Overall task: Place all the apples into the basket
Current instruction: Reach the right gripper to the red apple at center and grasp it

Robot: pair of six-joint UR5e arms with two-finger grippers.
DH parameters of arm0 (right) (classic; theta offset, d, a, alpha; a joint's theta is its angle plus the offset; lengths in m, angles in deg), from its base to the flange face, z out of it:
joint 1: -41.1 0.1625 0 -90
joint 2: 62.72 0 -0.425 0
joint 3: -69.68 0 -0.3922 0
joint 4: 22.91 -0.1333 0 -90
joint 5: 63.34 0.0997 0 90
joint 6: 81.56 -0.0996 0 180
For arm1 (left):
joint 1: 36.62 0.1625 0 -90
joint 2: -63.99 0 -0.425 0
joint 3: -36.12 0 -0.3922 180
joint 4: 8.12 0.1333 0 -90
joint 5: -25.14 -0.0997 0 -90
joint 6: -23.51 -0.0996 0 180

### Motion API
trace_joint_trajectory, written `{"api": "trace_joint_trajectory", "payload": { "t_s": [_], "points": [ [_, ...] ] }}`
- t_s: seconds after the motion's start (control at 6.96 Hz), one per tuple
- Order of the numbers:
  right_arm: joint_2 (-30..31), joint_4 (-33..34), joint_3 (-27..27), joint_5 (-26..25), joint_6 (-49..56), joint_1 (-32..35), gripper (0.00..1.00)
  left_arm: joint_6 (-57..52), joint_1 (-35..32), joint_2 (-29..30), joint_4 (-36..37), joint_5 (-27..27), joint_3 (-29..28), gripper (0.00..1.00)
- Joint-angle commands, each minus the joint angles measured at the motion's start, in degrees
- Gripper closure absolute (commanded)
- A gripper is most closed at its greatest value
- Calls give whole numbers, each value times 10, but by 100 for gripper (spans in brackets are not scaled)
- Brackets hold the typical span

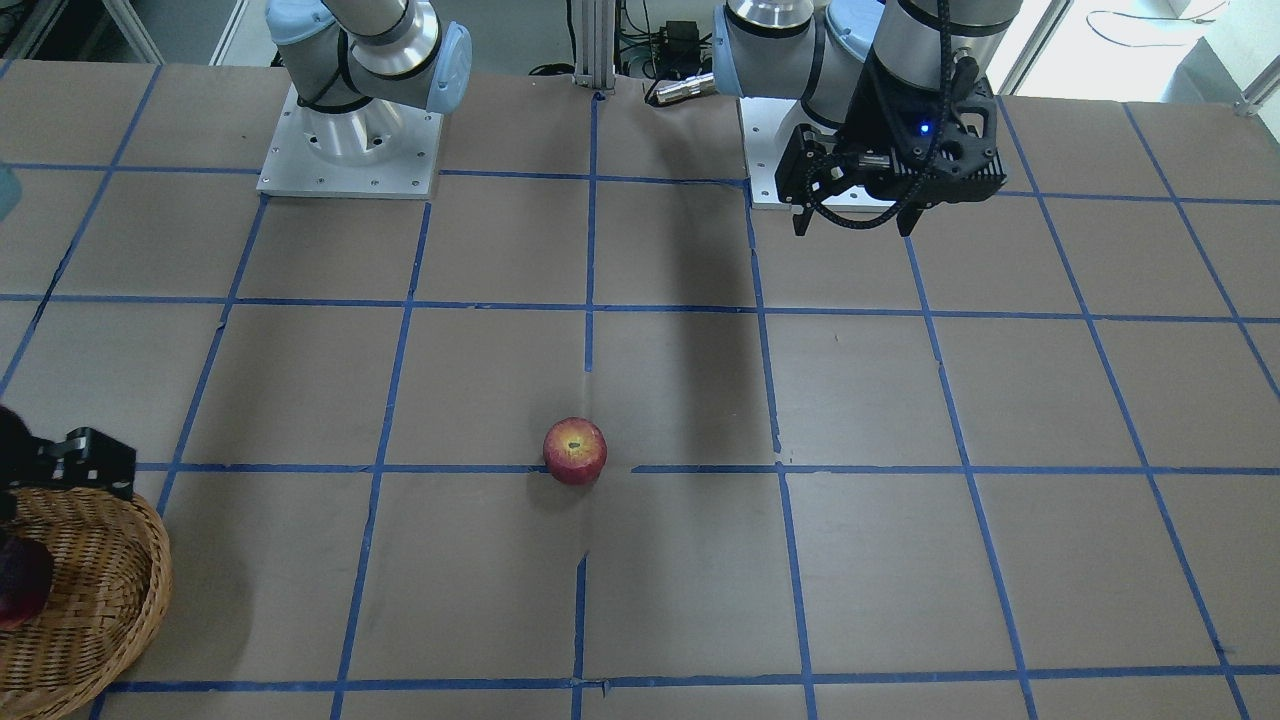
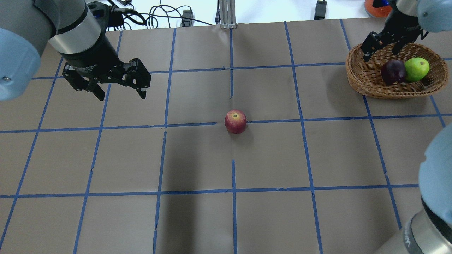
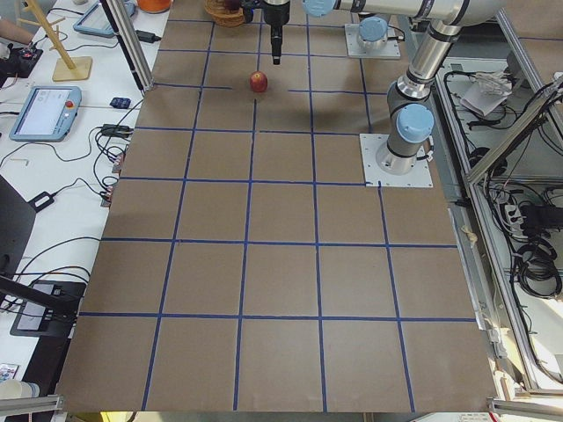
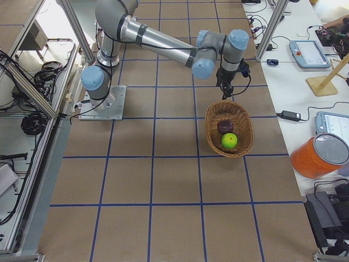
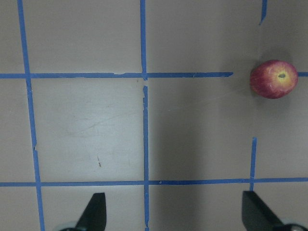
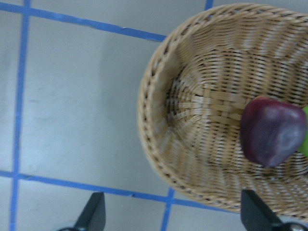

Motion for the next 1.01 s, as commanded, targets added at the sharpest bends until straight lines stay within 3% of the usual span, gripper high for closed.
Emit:
{"api": "trace_joint_trajectory", "payload": {
  "t_s": [0.0, 0.14, 0.43, 0.72, 0.86],
  "points": [
    [48, -25, -40, 28, -88, 85, 0, 3, 2, 8, 28, -13, -8, 0],
    [48, -16, -62, 58, -184, 137, 0, 6, 2, 5, 70, -14, 2, 0],
    [24, 3, -72, 64, -275, 223, 0, 10, 3, 3, 63, -12, 3, 0],
    [-31, 94, -74, 71, -376, 278, 0, 43, 3, 0, 41, -14, 2, 0],
    [-51, 113, -74, 108, -438, 283, 0, 43, 3, 0, 42, -13, 2, 0]
  ]
}}
